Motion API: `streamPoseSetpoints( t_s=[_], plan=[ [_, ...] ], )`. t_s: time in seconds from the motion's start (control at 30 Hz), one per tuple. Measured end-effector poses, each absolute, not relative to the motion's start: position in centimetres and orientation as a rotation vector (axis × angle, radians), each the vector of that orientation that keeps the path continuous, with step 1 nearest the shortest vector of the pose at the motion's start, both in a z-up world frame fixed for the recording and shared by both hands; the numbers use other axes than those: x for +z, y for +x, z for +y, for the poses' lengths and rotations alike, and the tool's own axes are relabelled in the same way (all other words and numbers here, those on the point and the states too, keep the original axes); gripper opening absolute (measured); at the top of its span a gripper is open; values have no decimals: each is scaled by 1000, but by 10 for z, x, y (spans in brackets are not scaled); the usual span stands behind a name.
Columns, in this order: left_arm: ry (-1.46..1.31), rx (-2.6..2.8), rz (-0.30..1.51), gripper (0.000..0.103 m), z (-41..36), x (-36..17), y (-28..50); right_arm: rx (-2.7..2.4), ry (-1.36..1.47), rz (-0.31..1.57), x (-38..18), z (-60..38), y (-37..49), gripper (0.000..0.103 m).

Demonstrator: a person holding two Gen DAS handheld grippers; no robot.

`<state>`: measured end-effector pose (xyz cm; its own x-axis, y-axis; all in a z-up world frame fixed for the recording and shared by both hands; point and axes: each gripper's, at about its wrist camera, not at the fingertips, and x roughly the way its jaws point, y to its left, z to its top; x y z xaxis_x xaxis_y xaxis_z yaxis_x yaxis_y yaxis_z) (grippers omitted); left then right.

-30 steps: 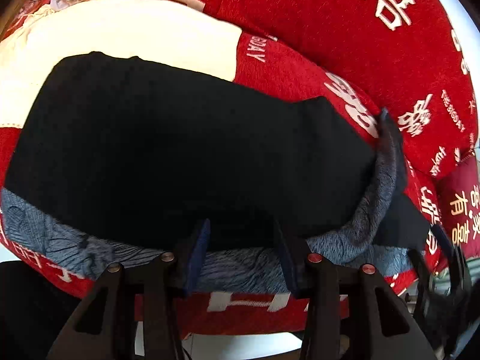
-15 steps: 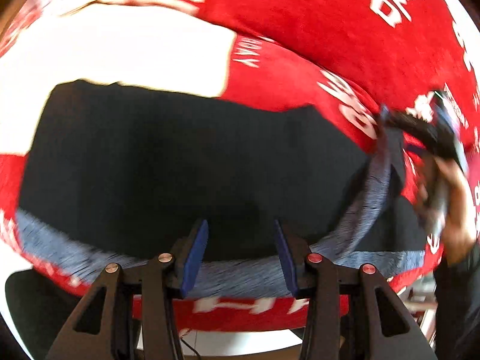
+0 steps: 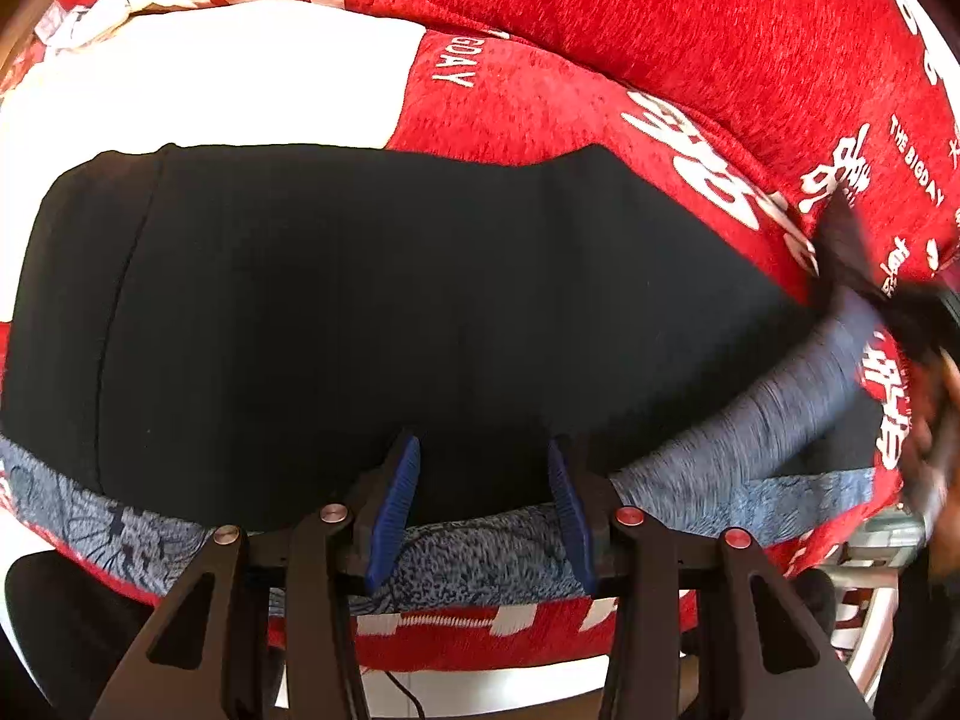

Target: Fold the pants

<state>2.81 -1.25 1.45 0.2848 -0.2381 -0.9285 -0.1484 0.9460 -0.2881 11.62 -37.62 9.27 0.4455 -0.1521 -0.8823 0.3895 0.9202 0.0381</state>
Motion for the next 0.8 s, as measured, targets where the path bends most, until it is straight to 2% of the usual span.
streamPoseSetpoints(
  t_s=[0.1, 0.23, 0.37, 0.43, 0.5, 0.8],
  plan=[
    [-285, -19, 1299, 46, -22, 18, 25, -366, 306, 978, 110, -400, 46, 6],
    [-294, -100, 1295, 46, -46, 32, 24, -397, 418, 947, 92, -434, -11, 6],
    [-220, -179, 1285, 48, -80, 40, 27, -381, 519, 950, 66, -451, -31, 6],
    [-221, -172, 1315, 62, -81, 30, 27, -372, 517, 919, 67, -451, -39, 6],
    [-277, -131, 1348, 63, -67, 11, 30, -366, 502, 886, 72, -447, -43, 6],
    [-275, 55, 1346, 63, -21, 24, 9, -392, 513, 912, 68, -447, -44, 6]
  ],
)
